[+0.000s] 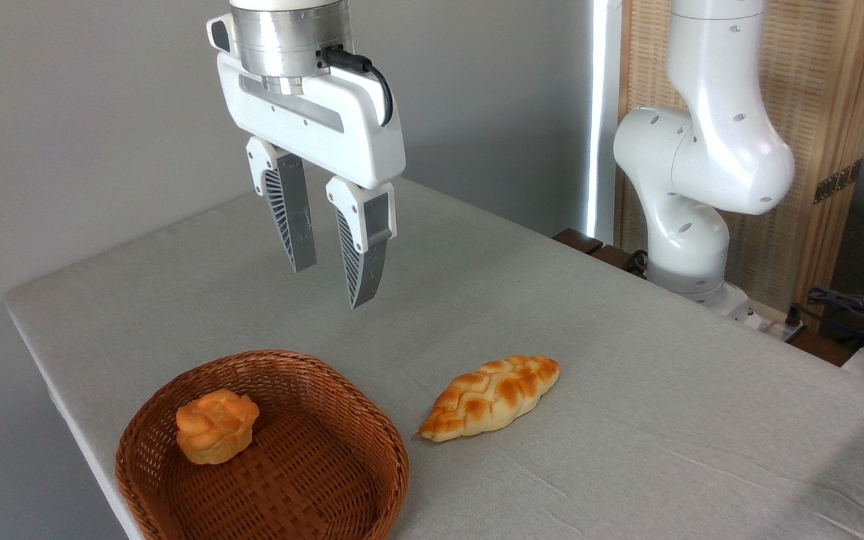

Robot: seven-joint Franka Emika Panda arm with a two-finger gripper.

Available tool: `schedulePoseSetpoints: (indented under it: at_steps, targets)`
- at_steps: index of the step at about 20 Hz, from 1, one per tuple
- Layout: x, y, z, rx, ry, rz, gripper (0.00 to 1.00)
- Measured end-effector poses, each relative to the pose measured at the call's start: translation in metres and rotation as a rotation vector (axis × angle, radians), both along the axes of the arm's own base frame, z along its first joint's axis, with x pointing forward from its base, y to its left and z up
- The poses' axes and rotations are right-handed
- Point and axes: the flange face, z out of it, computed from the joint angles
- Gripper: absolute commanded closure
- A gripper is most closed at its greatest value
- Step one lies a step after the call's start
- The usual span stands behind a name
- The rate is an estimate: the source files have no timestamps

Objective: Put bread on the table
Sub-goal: 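Move the open gripper down over the round orange bun in the basket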

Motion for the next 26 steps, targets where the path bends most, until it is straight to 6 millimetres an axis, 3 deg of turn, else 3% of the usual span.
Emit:
schedulePoseSetpoints:
  at_steps: [18,23,26]
  targets:
    - [-0.003,0.000,0.001,0.000,0.020,-0.001,0.00]
    - [0.010,-0.001,0.011,-0.001,-0.098,0.004,0.00]
    - [0.022,-0.008,0.006,-0.002,-0.166,-0.003,0.00]
